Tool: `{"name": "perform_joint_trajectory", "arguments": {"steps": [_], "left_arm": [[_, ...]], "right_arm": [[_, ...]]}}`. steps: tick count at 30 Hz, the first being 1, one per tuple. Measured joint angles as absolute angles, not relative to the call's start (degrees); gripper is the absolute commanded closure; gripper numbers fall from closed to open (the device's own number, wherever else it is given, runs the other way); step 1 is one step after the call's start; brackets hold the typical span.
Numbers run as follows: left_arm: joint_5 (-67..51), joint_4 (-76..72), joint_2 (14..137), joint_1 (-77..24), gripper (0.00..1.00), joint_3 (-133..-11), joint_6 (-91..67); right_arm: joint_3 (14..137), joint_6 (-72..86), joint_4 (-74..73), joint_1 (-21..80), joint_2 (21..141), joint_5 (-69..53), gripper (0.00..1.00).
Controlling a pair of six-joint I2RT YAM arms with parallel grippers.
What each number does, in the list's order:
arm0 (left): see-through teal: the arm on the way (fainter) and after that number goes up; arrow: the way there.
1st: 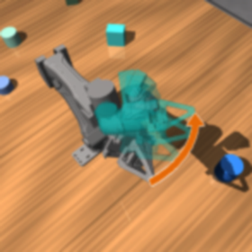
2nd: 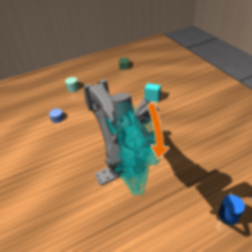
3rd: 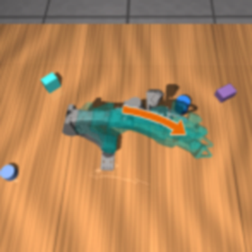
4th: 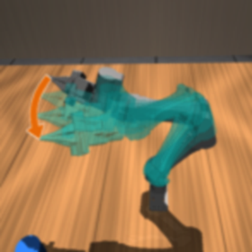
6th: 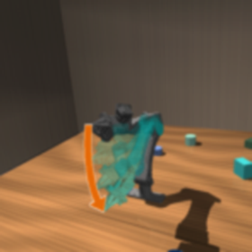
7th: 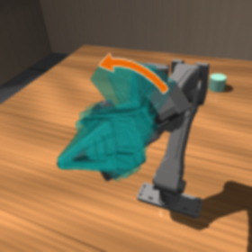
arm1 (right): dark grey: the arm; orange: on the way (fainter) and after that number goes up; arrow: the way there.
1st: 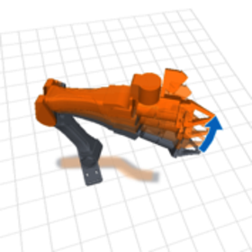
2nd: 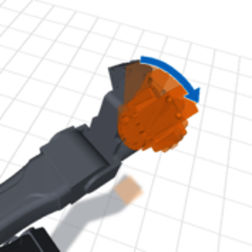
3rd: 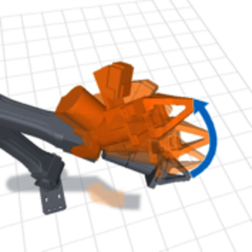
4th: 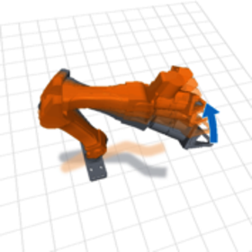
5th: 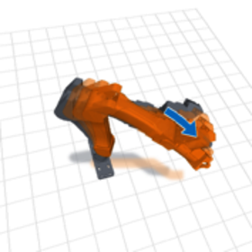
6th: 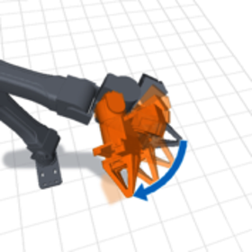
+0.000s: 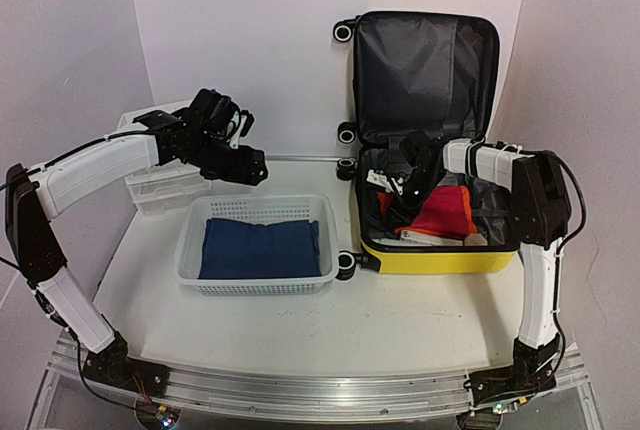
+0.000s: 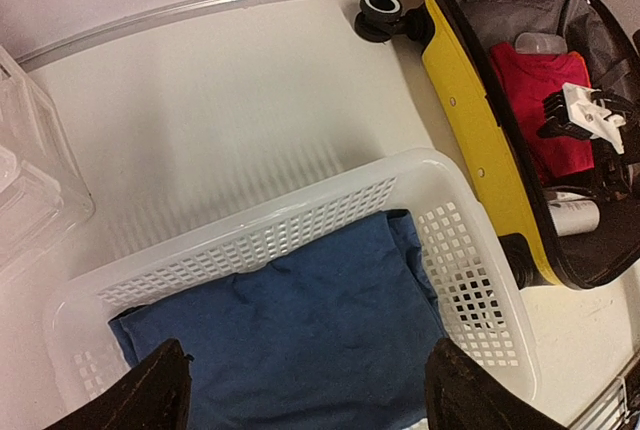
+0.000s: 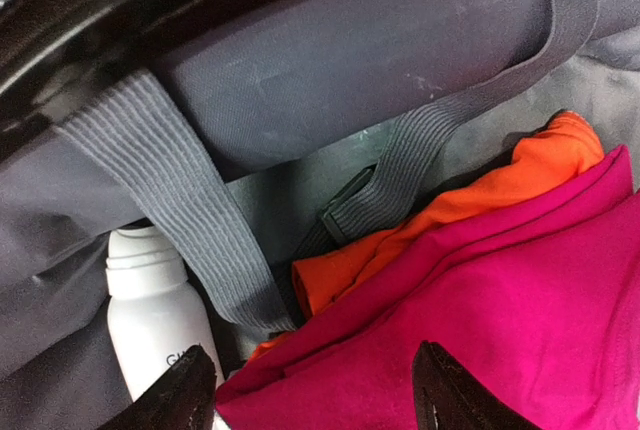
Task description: Open, take out, and arrange the luggage
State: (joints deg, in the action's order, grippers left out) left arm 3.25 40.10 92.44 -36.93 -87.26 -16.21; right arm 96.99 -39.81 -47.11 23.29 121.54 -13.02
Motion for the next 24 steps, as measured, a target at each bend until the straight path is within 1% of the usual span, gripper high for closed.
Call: {"name": "perform_joint_trajectory", "arguments": {"steps": [7, 10, 16, 21, 24], "left_arm": [[3.77, 40.71, 92.44, -36.93, 0.19, -87.26, -16.21], [4.14, 41.01, 92.42, -36.93, 0.19, -87.31, -16.21], [4.27, 41.04, 92.44, -36.93, 0.19, -87.31, -16.23], [4.34, 41.04, 92.42, -36.93, 0.19, -87.44, -16.21], [4.54, 41.08, 92.44, -36.93, 0.19, -87.74, -16.21]], "right_arm": [[96.25, -39.77, -47.00, 23.29, 121.97, -12.95, 0.37], [96.12, -39.81, -47.00, 23.29, 121.97, -12.80, 0.47], [96.09, -39.16, -46.83, 23.29, 121.97, -12.23, 0.62], [96.09, -38.46, -46.57, 23.29, 121.97, -12.23, 0.69], [96.09, -37.67, -46.46, 23.27, 121.97, -12.21, 0.76]]}}
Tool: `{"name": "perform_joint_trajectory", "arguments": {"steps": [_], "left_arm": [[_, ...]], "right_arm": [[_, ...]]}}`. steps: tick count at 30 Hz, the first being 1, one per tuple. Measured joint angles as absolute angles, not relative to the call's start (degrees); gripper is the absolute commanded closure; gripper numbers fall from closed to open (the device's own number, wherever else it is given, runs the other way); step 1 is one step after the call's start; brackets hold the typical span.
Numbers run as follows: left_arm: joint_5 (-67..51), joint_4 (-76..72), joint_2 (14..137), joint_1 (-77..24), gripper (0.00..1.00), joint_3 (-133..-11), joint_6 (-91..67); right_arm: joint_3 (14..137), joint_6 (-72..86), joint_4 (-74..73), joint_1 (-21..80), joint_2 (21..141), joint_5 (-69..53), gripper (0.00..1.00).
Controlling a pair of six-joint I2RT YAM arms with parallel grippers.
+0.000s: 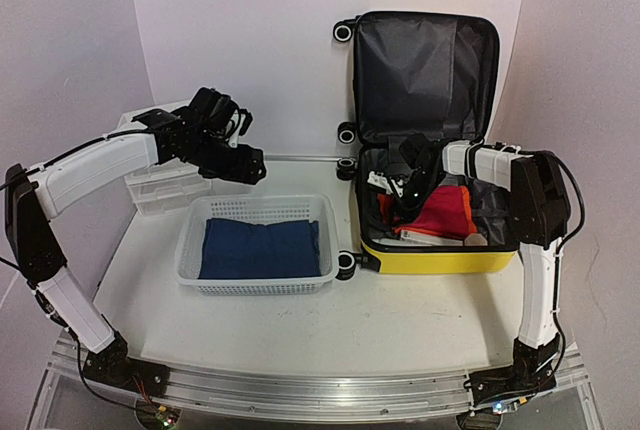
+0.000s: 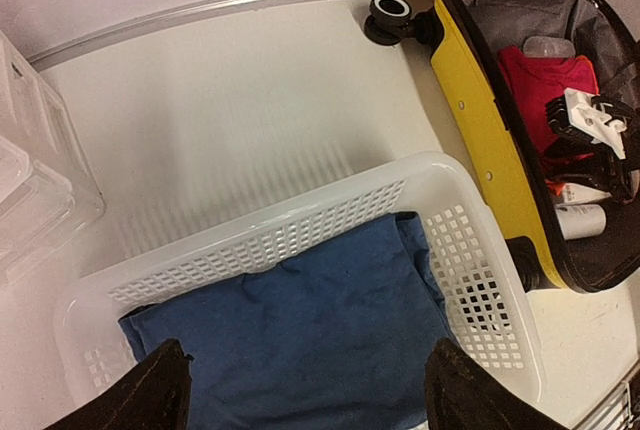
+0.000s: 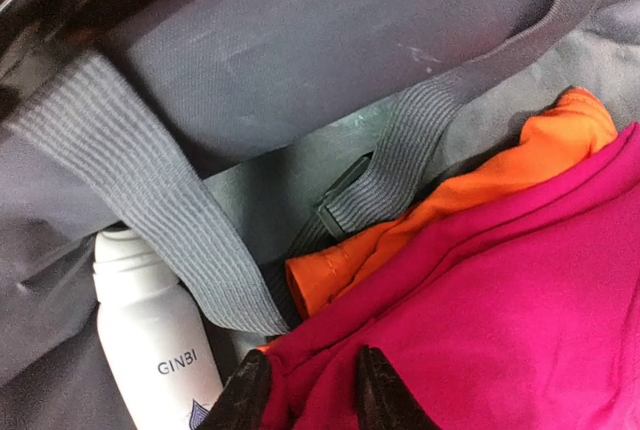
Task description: Open, take out, and arrange the luggage
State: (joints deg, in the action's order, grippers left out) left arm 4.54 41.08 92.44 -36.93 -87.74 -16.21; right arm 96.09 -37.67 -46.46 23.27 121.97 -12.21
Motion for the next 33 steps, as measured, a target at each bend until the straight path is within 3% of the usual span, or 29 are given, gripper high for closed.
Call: {"name": "perform_joint_trajectory", "arguments": {"steps": [3, 9, 16, 22, 26, 33], "left_arm": [[4.58, 41.08, 92.44, -36.93, 0.17, -88.16, -16.21], [4.51, 43.03, 93.06, -36.91, 0.01, -90.48, -16.64], [2.31, 45.01, 96.71, -36.38, 0.04, -98.41, -20.08], [-8.03, 47.75, 103.90, -33.06, 0.11, -111.59, -28.03], [-16.14, 48.03, 108.09, -29.98, 0.13, -117.78, -38.50], [-29.98, 47.57, 119.11, -28.88, 0.09, -122.26, -64.62]], "right_arm": [[96.18, -36.56, -46.46, 22.85, 121.97, -12.25, 0.83], [97.45, -32.51, -46.61, 21.26, 121.91, -13.76, 1.00], [98.54, -28.05, -47.48, 19.35, 120.20, -17.15, 1.00], [98.61, -24.53, -48.71, 18.98, 118.21, -19.38, 1.00], [98.61, -22.65, -49.32, 18.94, 117.01, -20.43, 1.00], [98.35, -19.33, -49.71, 18.90, 114.34, -22.63, 1.00]]}}
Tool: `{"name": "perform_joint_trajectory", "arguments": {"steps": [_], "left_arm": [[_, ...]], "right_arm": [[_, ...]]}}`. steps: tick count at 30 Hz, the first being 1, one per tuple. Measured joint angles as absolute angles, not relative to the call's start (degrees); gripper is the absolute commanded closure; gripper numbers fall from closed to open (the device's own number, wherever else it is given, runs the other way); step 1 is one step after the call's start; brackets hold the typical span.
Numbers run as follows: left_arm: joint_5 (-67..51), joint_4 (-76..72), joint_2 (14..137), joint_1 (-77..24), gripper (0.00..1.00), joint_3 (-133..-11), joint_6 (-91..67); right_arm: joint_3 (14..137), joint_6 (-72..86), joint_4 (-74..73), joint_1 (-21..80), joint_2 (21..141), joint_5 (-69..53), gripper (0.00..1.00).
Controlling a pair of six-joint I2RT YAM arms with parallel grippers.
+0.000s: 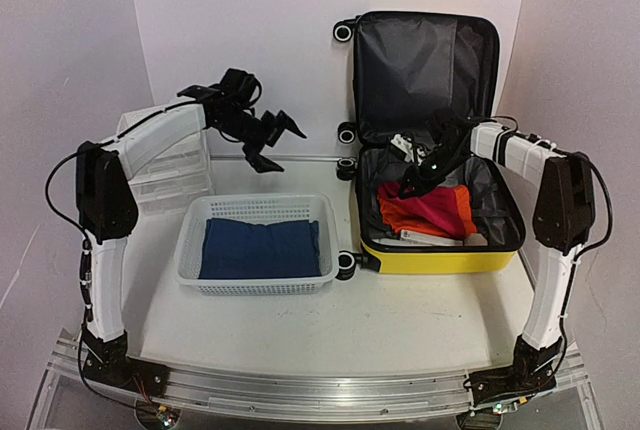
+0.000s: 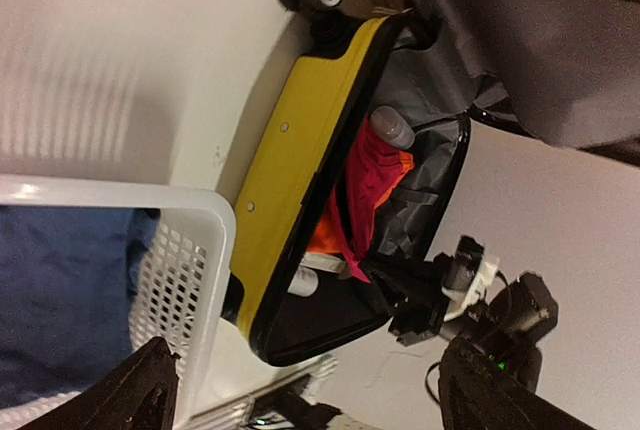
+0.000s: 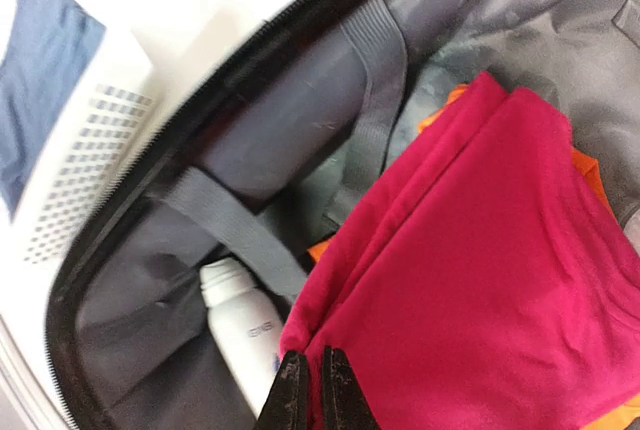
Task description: Open, take out, and arrange the luggage
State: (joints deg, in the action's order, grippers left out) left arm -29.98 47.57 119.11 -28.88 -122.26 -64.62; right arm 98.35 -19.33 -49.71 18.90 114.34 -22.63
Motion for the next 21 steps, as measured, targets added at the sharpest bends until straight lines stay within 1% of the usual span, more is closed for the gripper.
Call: {"name": "perform_joint_trajectory", "arguments": {"steps": [5, 9, 15, 21], "left_arm": [[-33.82, 42.52, 127.39, -34.24, 0.10, -124.36, -80.44], [-34.81, 38.26, 133.40, -40.84, 0.14, -128.44, -90.67], [-33.17, 36.03, 135.15, -48.42, 0.15, -128.57, -102.94], [-29.76, 34.39, 137.01, -50.39, 0.13, -131.28, -111.72]], "right_arm": [[95.55, -18.00, -49.74, 18.90, 110.96, -25.06, 1.00], [93.32, -17.54, -49.98, 18.90, 109.43, -26.33, 1.00], [90.06, -16.49, -49.89, 18.90, 107.22, -28.08, 1.00], [87.07, -15.27, -48.69, 18.90, 104.75, -28.97, 1.00]]}}
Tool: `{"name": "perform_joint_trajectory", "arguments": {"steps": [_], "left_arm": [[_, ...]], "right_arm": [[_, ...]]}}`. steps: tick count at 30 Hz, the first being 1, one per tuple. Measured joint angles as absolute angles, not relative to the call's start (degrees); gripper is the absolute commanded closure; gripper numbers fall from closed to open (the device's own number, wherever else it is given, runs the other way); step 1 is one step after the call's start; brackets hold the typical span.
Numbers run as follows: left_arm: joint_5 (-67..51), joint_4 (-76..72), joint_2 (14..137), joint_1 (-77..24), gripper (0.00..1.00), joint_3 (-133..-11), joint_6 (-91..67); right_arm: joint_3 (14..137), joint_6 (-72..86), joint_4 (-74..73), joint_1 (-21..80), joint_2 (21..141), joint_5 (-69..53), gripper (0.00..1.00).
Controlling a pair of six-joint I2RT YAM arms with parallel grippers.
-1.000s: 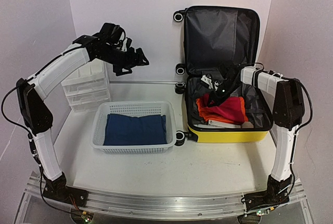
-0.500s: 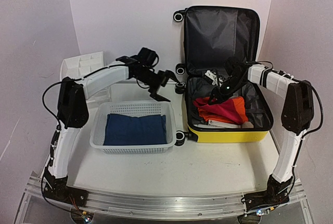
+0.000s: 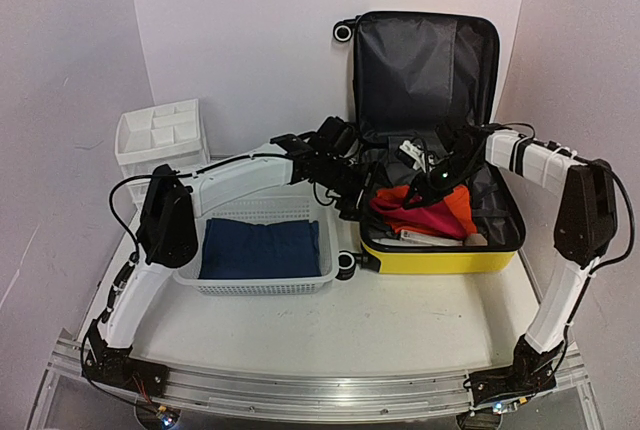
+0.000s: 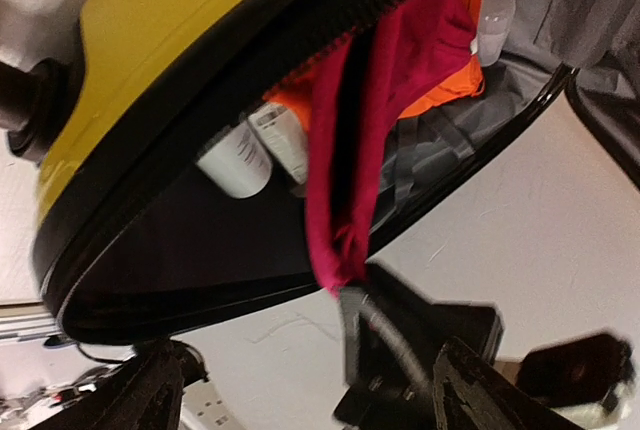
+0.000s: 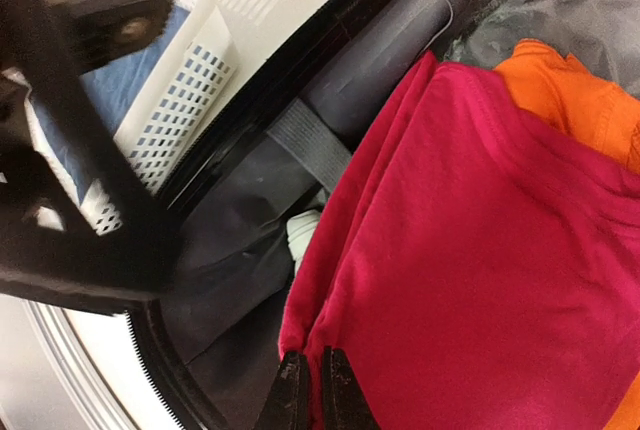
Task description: Open, take out, and arrange the luggage
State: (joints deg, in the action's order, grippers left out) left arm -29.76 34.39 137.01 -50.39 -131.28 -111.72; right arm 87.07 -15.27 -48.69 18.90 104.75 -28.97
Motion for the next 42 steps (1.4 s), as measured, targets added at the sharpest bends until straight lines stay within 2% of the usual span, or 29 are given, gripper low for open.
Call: {"name": "perform_joint_trajectory", "arguments": {"steps": [3, 9, 19, 27, 33, 37, 42], "left_arm": [[-27.83, 33.65, 139.70, -51.09, 0.20, -134.10, -114.83], [-23.59, 30.76, 146.21, -52.34, 0.23, -139.17, -117.95], [-20.47, 29.34, 146.26, -53.10, 0.30, -138.72, -118.26], [-18.76, 31.14, 146.39, -53.49, 0.43, -139.11, -117.58], [-18.37, 32.60, 146.69, -53.69, 0.61, -139.50, -116.31], [-18.26, 33.10, 147.52, -53.69, 0.68, -140.53, -114.96], [-17.85, 33.56, 147.85, -53.54, 0.89, -140.79, -112.86]], "right_arm": [[86.06, -14.90, -48.45, 18.90, 103.37, -29.30, 1.00], [83.81, -13.78, -46.48, 18.92, 101.47, -30.04, 1.00], [79.83, -12.75, -44.47, 18.94, 98.80, -30.65, 1.00], [77.71, -12.78, -44.23, 19.70, 94.43, -30.94, 1.00], [75.88, -12.78, -44.12, 20.14, 92.42, -31.27, 1.00], [74.48, -13.02, -44.16, 20.47, 90.74, -31.94, 1.00], [73.89, -13.41, -43.97, 21.10, 89.49, -32.49, 1.00]]}}
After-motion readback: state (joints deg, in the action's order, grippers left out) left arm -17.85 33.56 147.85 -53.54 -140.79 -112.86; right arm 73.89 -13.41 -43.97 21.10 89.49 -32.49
